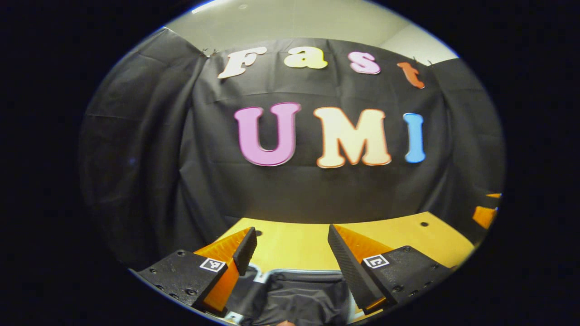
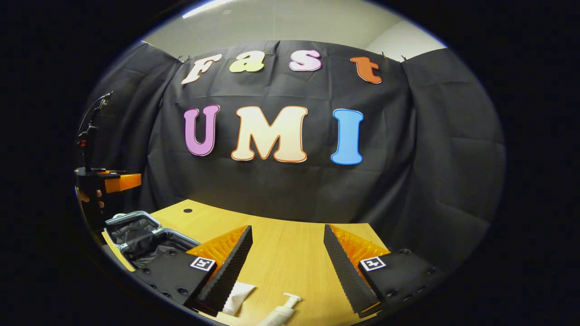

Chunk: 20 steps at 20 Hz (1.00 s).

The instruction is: First open the suitcase, pack the skin care products into it, and then close the suitcase.

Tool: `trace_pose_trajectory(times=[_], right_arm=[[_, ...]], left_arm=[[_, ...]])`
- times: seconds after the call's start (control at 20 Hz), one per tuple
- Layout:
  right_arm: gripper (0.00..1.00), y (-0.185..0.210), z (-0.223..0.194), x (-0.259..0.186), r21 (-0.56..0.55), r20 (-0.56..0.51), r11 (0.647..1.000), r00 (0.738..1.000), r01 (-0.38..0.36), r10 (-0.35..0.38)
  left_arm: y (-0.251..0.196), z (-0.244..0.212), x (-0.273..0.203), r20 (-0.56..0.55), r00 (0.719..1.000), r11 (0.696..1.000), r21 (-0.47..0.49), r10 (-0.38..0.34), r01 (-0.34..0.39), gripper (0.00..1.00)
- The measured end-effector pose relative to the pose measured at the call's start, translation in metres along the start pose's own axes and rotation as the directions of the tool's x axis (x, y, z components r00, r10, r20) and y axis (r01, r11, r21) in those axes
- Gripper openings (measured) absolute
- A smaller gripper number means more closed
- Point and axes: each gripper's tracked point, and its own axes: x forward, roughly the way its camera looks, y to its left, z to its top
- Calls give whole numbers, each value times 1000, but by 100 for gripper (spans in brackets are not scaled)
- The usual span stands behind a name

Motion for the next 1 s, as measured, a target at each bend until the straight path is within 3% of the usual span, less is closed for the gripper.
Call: trace_pose_trajectory(times=[0.15,0.45,0.7,1.0], right_arm=[[100,-23,-12,-10,12,-23,1000,1000,0,0],[100,-61,-23,-24,22,-41,999,999,30,-29],[100,-87,-31,-38,16,-52,997,996,69,-68],[100,-106,-43,-51,4,-79,994,991,108,-107]], left_arm=[[-86,-30,-7,-85,988,992,-12,-129,128,94],[-174,-106,-26,-273,923,963,-62,-270,263,95],[-214,-167,-30,-408,855,947,-138,-320,289,94],[-251,-242,-33,-558,747,932,-212,-361,292,97]])
